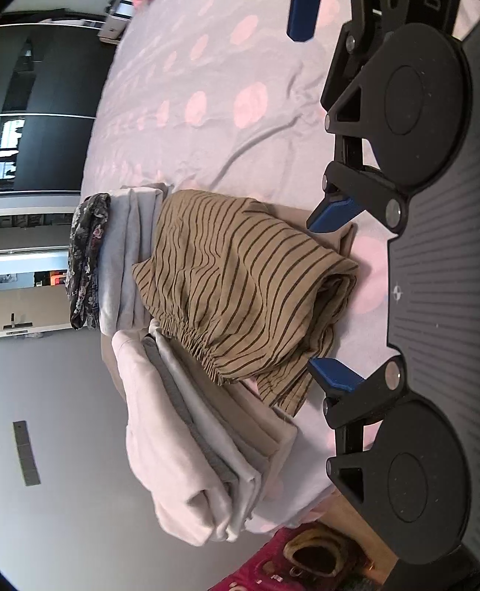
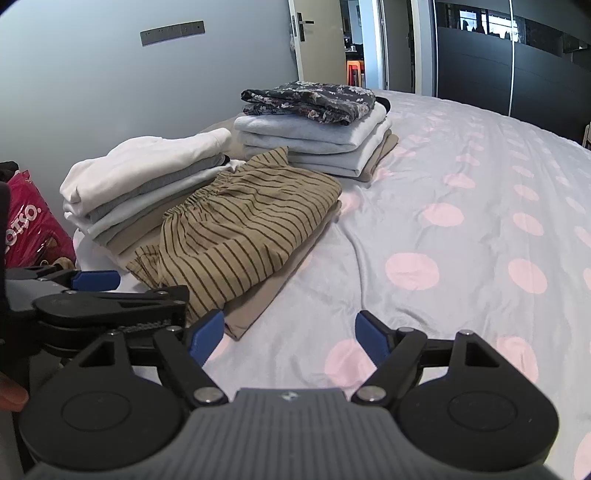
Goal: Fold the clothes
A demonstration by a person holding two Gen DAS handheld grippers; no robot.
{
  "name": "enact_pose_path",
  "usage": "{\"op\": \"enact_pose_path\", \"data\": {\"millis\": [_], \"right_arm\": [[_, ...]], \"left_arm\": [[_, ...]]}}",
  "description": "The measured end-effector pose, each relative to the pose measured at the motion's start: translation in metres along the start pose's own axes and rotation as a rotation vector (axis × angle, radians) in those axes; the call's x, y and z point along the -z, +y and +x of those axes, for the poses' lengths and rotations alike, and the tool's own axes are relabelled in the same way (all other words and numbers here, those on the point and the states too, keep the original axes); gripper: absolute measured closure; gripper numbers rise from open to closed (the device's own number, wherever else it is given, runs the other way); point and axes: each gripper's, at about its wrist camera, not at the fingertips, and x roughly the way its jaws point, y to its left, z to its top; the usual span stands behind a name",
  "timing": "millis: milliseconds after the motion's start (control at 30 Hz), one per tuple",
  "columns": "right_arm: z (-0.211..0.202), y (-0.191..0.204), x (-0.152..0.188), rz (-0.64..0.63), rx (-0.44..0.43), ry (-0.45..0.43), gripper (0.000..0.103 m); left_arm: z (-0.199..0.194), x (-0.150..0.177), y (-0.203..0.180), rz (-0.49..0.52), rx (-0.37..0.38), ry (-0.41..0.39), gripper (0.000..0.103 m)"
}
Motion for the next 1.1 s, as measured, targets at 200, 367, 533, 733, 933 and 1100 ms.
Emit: {"op": "enact_pose_path", "data": {"millis": [200, 367, 533, 733, 933, 1100], "right_arm": [[-0.0002, -0.0016, 0.0002, 0.003, 0.003, 0.003, 0.023], [0.0001, -0.0024, 0.0019, 0.005, 0.004, 0.007, 0.023], [0.0011, -0.0035, 0.0031, 0.008, 0.006, 0.012, 0.022], [0.0016, -0.0042, 0.0037, 0.011, 0.005, 0.015, 0.023], [0.0016, -0.0048, 0.0037, 0.015, 0.002, 0.016, 0.023], [0.0015, -0.0051, 0.0048, 0.014, 0.004, 0.017, 0.023]], "left_arm": [[0.0014, 0.0018, -0.0008, -0.008, 0.016, 0.015, 0.029], [0.0036, 0.0024, -0.0006, -0.014, 0.024, 0.027, 0.029], [0.005, 0.0028, -0.0019, -0.008, 0.022, 0.032, 0.029], [0.0059, 0.0029, -0.0026, -0.008, 0.023, 0.039, 0.029], [0.005, 0.0036, -0.0024, -0.012, 0.018, 0.036, 0.029], [0.0061, 0.0037, -0.0023, -0.013, 0.017, 0.043, 0.029]]}}
